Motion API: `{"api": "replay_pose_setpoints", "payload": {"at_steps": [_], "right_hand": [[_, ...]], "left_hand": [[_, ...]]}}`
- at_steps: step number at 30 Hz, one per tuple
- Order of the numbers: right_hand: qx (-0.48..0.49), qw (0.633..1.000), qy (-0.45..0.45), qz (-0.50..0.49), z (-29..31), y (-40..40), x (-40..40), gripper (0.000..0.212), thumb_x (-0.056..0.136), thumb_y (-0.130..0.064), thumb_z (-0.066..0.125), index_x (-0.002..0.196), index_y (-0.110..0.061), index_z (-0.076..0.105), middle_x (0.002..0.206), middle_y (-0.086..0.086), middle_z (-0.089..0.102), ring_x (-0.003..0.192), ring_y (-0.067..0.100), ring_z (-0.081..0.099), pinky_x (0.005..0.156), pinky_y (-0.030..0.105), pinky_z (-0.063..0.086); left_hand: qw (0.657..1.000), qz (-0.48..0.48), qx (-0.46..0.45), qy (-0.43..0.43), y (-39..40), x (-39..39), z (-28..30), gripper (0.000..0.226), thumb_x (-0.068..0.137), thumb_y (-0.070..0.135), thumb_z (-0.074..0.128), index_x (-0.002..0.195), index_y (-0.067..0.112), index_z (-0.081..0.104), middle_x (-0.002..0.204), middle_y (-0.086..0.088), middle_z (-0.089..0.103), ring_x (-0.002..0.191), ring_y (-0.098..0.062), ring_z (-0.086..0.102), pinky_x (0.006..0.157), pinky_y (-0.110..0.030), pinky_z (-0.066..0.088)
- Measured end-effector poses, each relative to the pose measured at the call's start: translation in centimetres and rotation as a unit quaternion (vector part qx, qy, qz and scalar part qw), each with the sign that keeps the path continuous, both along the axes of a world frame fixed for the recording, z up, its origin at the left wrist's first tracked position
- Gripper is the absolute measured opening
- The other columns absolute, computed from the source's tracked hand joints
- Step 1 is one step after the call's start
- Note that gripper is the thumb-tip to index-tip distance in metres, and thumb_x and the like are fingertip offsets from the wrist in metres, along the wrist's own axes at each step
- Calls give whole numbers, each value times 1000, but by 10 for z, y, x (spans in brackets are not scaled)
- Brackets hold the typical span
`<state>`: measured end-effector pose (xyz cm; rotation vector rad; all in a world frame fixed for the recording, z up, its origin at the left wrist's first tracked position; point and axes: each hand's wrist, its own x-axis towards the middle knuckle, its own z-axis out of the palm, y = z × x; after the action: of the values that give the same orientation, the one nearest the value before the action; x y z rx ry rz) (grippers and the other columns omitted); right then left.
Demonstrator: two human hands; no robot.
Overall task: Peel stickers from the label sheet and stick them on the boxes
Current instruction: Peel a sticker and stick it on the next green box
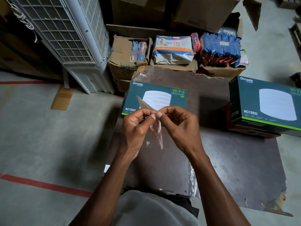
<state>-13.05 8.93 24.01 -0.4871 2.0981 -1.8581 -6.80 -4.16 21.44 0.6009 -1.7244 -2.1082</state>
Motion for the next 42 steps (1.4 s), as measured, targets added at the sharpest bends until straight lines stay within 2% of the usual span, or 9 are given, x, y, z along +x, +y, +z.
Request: {"api": "replay_pose_setpoints", "payload": {"at_steps": [3,12,18,23,26,31,34,38,42], "right_hand": [[11,1000,7,6,-3,1,-4,6,93,-14,75,94,-9,78,85,-1,79,81,18,77,80,41,64],[-17,1000,-16,19,-9,6,-9,8,93,-9,74,92,-15,80,88,2,80,82,11,74,78,25,58],[-23,999,-22,-6,-9,5,-8,14,94,-8,73,88,-19,80,86,1,80,80,12,73,77,27,59],[-7,999,-14,-29,-11,3,-5,10,93,-12,75,91,-19,81,85,-3,80,81,14,76,78,36,63],[3,999,-12,-30,-12,3,-4,8,93,-15,75,92,-20,82,86,-3,80,81,16,77,80,42,64],[5,999,-25,-29,-9,4,-3,7,93,-12,75,93,-13,83,85,-3,80,83,19,78,81,40,64],[6,999,-33,-26,-8,3,-2,9,93,-12,75,90,-17,82,84,-3,80,81,15,77,79,36,64],[-8,998,-53,-34,-9,3,0,8,94,-13,74,91,-10,82,85,0,80,83,15,76,81,35,62],[-13,997,-69,-37,-8,3,-1,10,94,-11,73,88,-10,81,83,3,79,81,14,75,82,32,62]], "left_hand": [[1000,-8,-9,-2,-1,0,-3,10,86,21,69,88,23,79,89,-8,77,84,-24,72,82,-39,55],[1000,-18,18,0,-1,0,-6,13,79,30,72,85,21,78,87,-9,74,84,-25,66,86,-45,51],[998,-22,52,-1,3,-1,-5,7,81,20,71,83,19,77,86,-8,73,82,-22,65,86,-42,51],[998,-25,55,-15,3,0,-3,18,78,31,79,89,16,77,87,-9,75,82,-21,69,82,-37,55],[999,-3,35,-27,4,-2,-4,12,84,18,82,90,12,75,85,-10,77,77,-18,71,73,-29,57],[999,19,-13,-27,2,-1,-7,6,90,5,74,95,6,72,88,-11,77,78,-16,73,72,-26,58],[998,19,-48,-21,3,0,-7,6,87,12,74,93,14,73,86,-4,77,79,-16,74,72,-25,59],[999,15,-42,-7,2,1,-5,14,81,14,75,95,16,71,88,-2,77,82,-16,75,77,-26,58],[999,-14,-42,0,3,3,-8,33,81,-5,79,104,15,65,91,-1,74,85,-13,73,79,-29,59]]}}
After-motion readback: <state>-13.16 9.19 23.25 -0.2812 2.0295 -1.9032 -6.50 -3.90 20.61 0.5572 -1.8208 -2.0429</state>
